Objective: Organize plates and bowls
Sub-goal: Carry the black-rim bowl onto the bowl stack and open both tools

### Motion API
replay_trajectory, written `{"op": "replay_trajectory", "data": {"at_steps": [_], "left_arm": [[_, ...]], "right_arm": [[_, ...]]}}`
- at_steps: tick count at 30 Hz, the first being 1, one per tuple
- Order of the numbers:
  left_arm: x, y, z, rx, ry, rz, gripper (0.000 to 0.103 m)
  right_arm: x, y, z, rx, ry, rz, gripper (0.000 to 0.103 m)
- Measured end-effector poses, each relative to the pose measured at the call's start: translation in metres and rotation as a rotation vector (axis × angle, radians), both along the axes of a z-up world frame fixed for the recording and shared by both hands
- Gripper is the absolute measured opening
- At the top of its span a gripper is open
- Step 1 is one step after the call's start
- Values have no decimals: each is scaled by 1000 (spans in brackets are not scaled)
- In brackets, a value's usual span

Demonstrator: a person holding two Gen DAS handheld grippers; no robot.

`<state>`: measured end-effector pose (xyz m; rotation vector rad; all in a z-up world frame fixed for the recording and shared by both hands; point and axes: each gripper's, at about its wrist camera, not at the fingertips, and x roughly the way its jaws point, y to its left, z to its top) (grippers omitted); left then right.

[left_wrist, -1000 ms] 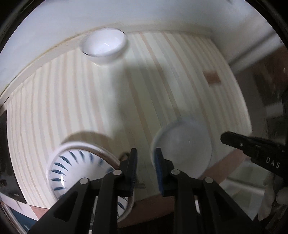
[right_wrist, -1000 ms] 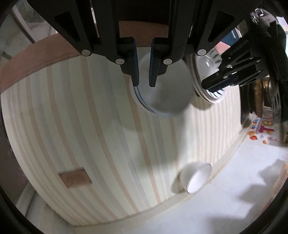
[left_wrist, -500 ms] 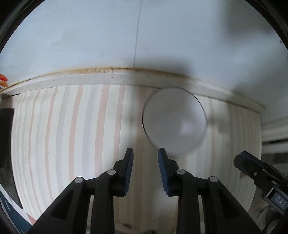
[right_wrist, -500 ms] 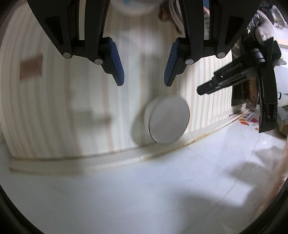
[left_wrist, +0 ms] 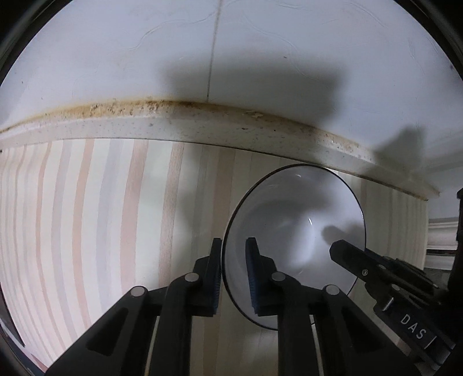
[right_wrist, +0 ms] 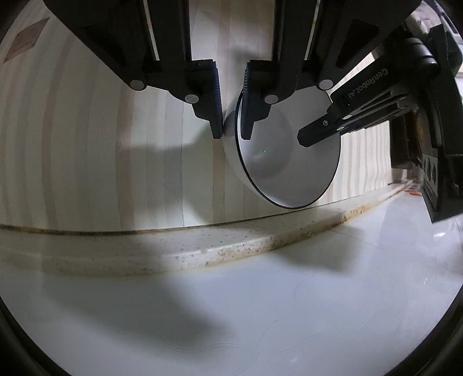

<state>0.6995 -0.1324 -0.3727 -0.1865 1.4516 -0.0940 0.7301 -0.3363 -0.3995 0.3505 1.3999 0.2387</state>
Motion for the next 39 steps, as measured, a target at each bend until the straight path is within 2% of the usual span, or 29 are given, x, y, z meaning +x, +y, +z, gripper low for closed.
{"op": "replay_trajectory", "data": {"at_steps": [10, 19, 27, 36, 39], "left_arm": [[-19, -15, 24, 25, -58, -38, 14], [-53, -16, 68, 3, -122, -82, 14], [-101, -14, 112, -24, -169, -130, 14], [-155, -31, 133, -37, -188, -210, 14], [-171, -40, 136, -37, -160, -250, 14]], "right_arm": [[-10, 4, 6, -41, -26, 15, 12], [-47, 4, 46, -50, -78, 9, 12], [-106, 1, 96, -56, -133, -12, 12], [-193, -12, 139, -65, -170, -65, 12], [-220, -17, 146, -74, -171, -79, 12]]}}
